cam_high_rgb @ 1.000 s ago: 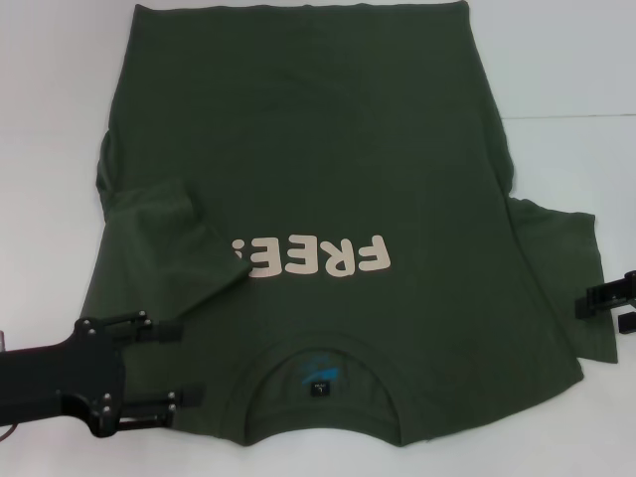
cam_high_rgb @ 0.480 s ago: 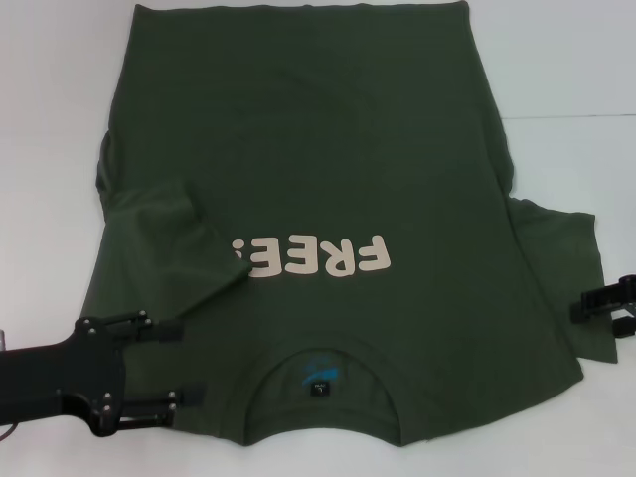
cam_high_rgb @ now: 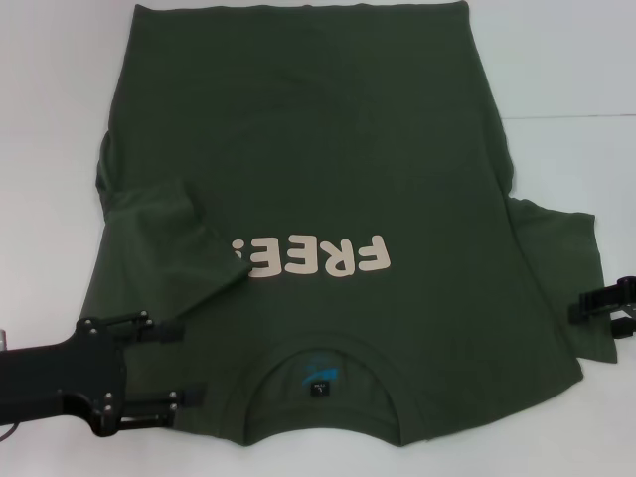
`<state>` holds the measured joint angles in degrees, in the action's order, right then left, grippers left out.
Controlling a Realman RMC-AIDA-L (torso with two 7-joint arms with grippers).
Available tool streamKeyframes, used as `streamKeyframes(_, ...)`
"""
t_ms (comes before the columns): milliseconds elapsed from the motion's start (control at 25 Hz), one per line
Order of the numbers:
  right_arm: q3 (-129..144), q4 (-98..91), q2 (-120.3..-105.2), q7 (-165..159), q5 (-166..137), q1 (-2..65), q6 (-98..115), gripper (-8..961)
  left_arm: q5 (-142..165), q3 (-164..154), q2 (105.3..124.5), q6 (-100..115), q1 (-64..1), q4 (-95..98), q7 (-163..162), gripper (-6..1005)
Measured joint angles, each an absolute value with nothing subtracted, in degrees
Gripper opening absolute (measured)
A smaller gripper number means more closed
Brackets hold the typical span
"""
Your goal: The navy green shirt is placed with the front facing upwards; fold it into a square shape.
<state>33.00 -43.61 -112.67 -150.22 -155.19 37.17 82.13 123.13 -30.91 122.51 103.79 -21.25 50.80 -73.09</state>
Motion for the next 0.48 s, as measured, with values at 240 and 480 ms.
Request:
streamKeyframes(240, 32.8, -42.3, -112.27, -150.1, -152.5, 37.0, 82.4, 769, 123.1, -30.9, 122.51, 103.8, -21.3, 50.8, -73.1, 800)
streamKeyframes(480, 32.6, -39.3, -111.18, -149.6, -149.3, 36.9, 82.4, 769, 123.1, -30.9, 122.51, 103.8, -21.4, 50.8, -73.1, 800)
